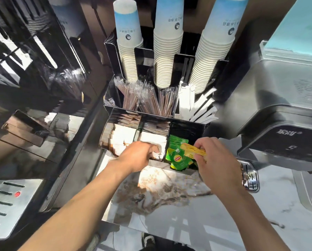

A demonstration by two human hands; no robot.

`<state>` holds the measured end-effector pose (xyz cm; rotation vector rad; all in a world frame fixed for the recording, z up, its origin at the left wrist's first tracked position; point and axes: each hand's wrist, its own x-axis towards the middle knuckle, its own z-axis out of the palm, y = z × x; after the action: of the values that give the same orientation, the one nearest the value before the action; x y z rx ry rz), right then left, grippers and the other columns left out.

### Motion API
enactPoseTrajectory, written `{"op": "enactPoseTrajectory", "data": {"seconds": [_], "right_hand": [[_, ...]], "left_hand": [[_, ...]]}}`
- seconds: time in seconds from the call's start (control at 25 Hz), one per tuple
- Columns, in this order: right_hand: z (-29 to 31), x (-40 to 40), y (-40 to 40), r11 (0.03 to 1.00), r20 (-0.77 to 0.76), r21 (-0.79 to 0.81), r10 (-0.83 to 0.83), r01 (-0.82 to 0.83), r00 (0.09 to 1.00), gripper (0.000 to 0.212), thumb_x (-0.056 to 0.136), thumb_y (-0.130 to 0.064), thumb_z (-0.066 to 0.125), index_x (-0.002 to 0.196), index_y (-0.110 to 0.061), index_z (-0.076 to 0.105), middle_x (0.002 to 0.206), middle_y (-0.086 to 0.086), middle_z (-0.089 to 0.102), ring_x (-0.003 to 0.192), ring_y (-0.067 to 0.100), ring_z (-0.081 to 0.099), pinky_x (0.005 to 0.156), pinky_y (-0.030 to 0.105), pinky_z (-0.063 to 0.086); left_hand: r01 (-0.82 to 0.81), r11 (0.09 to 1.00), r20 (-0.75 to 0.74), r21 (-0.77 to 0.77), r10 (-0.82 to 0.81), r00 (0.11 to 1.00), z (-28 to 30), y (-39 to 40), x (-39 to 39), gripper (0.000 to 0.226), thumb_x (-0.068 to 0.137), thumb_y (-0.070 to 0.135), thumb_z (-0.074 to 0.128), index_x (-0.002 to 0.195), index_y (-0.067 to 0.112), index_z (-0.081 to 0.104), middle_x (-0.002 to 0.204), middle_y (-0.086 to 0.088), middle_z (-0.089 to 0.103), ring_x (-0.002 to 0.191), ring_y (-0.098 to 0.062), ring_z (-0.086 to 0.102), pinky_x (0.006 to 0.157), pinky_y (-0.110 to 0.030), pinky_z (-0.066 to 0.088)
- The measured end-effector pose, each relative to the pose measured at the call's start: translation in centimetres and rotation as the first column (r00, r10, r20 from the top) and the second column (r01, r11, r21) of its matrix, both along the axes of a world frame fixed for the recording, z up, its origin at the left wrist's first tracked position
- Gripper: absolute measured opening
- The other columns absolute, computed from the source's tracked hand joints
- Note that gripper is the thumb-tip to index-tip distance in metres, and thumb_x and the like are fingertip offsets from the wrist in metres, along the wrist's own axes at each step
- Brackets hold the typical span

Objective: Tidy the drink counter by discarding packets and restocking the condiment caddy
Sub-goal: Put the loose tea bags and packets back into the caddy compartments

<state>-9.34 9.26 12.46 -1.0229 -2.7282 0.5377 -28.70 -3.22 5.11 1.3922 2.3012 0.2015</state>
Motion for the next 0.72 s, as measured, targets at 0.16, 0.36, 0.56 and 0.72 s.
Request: {"op": "enactPoseTrajectory", "data": {"seconds": [0.16,0.36,0.56,0.72], "right_hand": [[-1.9,-3.0,-0.4,0.986,0.159,0.091,0.121,-0.136,0.98,0.025,0.088,-0.02,0.057,0.111,-0.03,0.053,0.103,-0.01,0.056,0.092,0.017,0.049,0.068,0.028,0.032],[-5.0,-4.1,0.2,0.983,0.3,0.076,0.136,-0.166,0.944,0.029,0.08,-0.016,0.065,0.108,-0.026,0.061,0.098,-0.004,0.068,0.092,0.022,0.059,0.072,0.034,0.044],[-7.7,-3.4,-0.1,0.933,0.402,0.278,0.103,-0.228,0.91,0.04,0.045,-0.021,0.087,0.082,-0.023,0.073,0.084,-0.001,0.069,0.091,0.026,0.057,0.084,0.041,0.028],[-7.9,-2.4,0.0,0.928,0.23,0.338,0.078,-0.155,0.97,0.028,0.063,-0.022,0.077,0.09,-0.021,0.069,0.089,0.001,0.063,0.09,0.026,0.055,0.087,0.042,0.031]], "left_hand": [[0.006,0.997,0.054,-0.073,-0.002,0.999,0.2,0.0,-0.3,0.04,0.078,0.001,0.052,0.11,0.019,0.066,0.111,-0.005,0.07,0.101,-0.024,0.065,0.092,-0.035,0.052],[0.042,0.989,-0.013,0.14,-0.04,0.999,2.4,-1.0,-0.2,0.055,0.076,-0.003,0.049,0.125,0.02,0.06,0.127,-0.001,0.063,0.116,-0.021,0.057,0.102,-0.025,0.041],[-0.201,0.9,-0.088,0.388,0.253,0.963,3.0,-5.3,-0.9,0.035,0.076,0.0,0.055,0.102,0.019,0.069,0.103,-0.001,0.071,0.098,-0.027,0.065,0.081,-0.036,0.055],[-0.31,0.878,-0.076,0.364,0.36,0.93,2.2,-7.5,-1.3,0.025,0.085,0.008,0.053,0.1,0.02,0.068,0.103,0.001,0.071,0.097,-0.024,0.066,0.079,-0.036,0.055]]}}
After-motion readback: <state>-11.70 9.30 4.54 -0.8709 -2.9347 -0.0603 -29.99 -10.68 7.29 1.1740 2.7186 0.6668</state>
